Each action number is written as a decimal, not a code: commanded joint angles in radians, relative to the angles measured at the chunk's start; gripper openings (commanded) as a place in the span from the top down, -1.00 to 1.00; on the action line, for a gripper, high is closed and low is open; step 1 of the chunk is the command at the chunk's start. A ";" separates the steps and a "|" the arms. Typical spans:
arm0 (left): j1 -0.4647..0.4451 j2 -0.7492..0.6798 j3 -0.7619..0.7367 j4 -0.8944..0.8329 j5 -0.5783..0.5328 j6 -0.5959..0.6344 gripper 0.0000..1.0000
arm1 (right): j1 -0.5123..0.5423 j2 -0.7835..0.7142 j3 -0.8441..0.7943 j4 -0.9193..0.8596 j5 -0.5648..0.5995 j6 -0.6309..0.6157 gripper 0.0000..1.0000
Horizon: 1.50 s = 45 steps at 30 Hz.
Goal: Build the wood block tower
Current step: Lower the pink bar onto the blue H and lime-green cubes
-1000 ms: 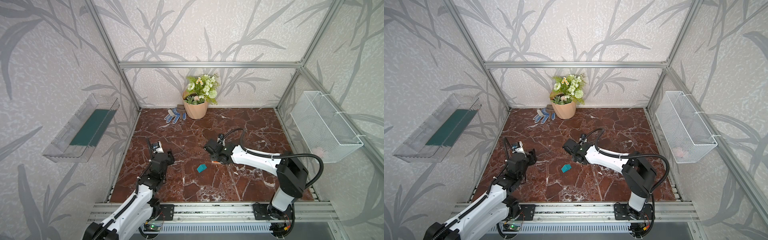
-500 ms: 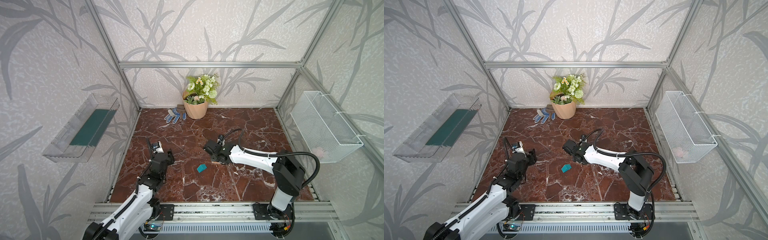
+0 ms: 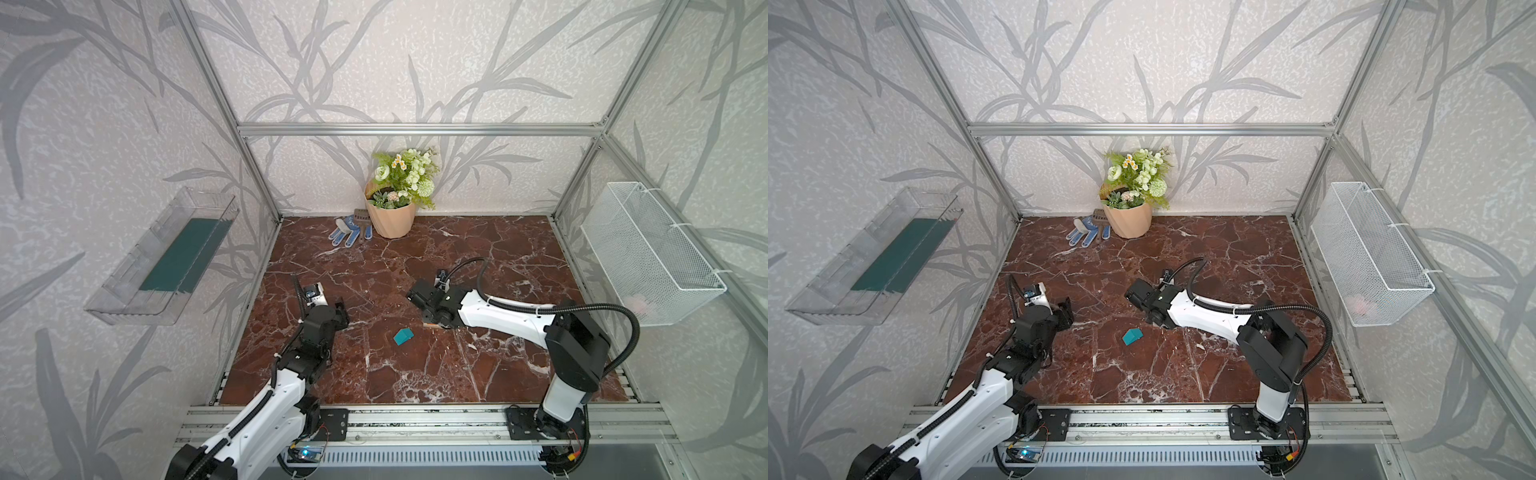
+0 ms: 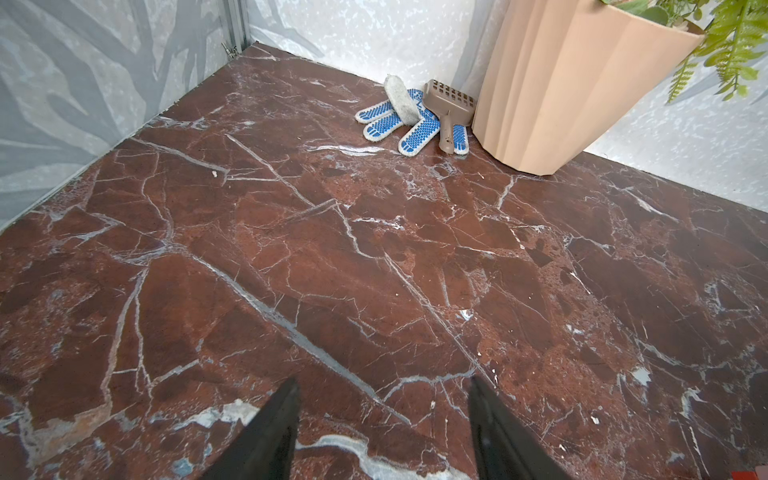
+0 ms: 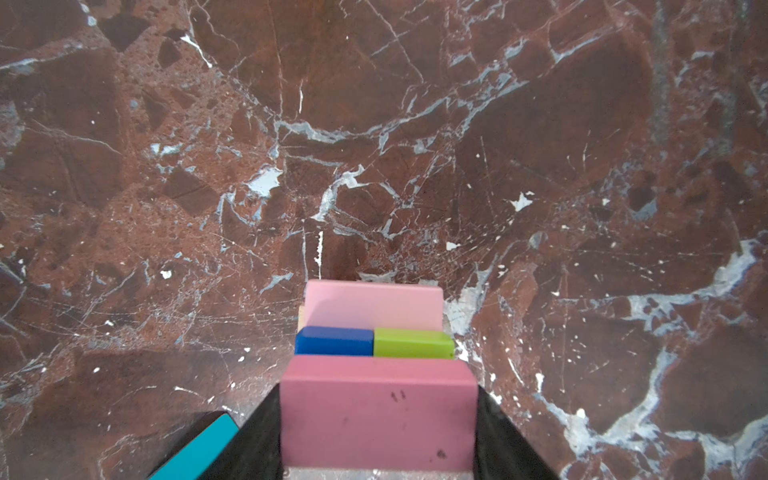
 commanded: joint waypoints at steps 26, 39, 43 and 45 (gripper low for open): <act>0.001 -0.007 -0.013 0.013 -0.005 0.000 -0.29 | -0.019 -0.009 0.005 -0.017 -0.014 0.016 0.48; 0.001 -0.007 -0.012 0.015 -0.004 0.000 -0.29 | -0.019 -0.013 0.003 -0.017 -0.025 0.013 0.48; 0.001 -0.007 -0.012 0.015 -0.004 0.000 -0.29 | -0.019 -0.009 0.006 -0.018 -0.026 0.012 0.35; 0.001 -0.008 -0.013 0.015 -0.005 0.000 -0.29 | -0.020 -0.008 0.006 -0.017 -0.026 0.012 0.21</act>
